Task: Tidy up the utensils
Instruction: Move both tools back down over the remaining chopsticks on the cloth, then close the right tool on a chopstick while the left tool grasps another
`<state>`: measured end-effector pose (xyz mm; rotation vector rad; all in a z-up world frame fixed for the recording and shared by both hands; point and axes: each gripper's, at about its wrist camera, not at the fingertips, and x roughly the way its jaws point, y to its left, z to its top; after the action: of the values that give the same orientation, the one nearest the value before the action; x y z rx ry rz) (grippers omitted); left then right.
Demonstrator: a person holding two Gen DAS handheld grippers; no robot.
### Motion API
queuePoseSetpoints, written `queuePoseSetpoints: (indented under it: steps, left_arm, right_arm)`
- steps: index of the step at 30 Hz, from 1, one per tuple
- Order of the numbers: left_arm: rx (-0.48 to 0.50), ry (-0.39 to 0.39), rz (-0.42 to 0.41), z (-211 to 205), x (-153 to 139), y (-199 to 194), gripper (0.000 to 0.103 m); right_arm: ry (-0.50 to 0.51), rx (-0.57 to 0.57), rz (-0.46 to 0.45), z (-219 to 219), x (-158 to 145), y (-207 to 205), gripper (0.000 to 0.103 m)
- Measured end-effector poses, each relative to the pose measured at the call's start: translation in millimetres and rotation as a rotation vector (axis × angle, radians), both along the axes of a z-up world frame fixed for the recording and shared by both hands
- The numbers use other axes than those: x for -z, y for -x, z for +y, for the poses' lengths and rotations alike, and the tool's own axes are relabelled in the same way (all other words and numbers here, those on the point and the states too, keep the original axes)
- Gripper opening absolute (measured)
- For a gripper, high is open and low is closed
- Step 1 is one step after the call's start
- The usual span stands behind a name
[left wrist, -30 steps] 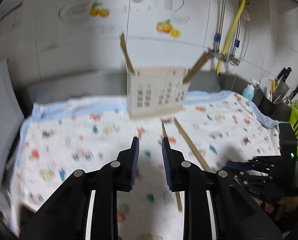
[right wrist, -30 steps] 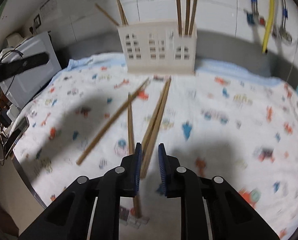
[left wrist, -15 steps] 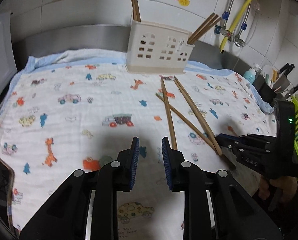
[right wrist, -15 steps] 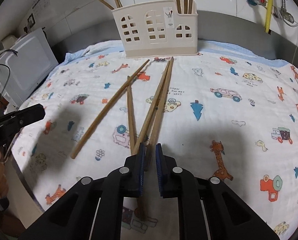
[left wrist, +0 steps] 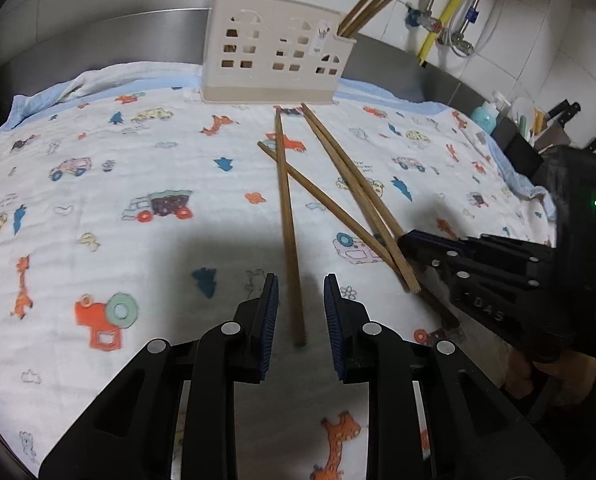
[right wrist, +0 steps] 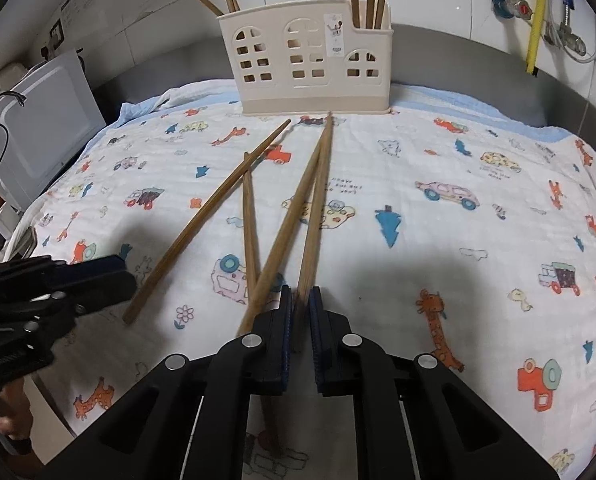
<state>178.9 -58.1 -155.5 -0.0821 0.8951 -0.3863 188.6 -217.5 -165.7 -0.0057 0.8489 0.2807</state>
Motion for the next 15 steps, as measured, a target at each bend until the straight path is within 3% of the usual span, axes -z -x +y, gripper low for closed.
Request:
queuePoseSetpoints:
  steps: [9,15]
  left_arm:
    - [-0.026,-0.023,0.013,-7,11,-10,0.023]
    - [-0.038,-0.054,0.001,-13,11,-12,0.022]
  right_arm:
    - [0.003,0.029,-0.052,-17,-19,7,0.006]
    - [0.015,0.027,-0.126,-20,-48,13,0.006]
